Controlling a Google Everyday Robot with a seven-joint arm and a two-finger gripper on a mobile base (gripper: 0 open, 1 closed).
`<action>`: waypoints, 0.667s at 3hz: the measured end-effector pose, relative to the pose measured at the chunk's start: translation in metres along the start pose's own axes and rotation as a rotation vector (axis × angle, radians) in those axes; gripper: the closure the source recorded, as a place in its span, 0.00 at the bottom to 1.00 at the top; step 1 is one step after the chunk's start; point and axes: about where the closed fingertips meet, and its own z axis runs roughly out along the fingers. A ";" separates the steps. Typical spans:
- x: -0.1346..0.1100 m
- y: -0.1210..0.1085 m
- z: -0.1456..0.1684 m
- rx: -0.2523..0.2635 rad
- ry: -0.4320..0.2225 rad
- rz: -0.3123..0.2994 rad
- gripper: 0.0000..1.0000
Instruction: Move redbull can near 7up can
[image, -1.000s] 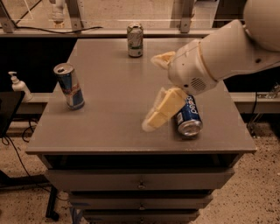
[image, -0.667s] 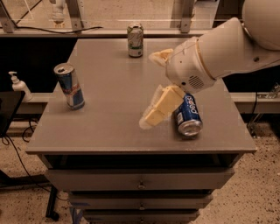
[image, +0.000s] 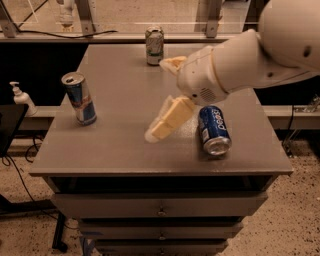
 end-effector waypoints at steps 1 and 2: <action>-0.012 -0.014 0.054 -0.003 -0.095 0.007 0.00; -0.019 -0.021 0.102 -0.009 -0.174 0.034 0.00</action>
Offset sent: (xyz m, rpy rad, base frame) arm 0.0750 0.1289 -0.0679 0.2819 0.0200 0.0234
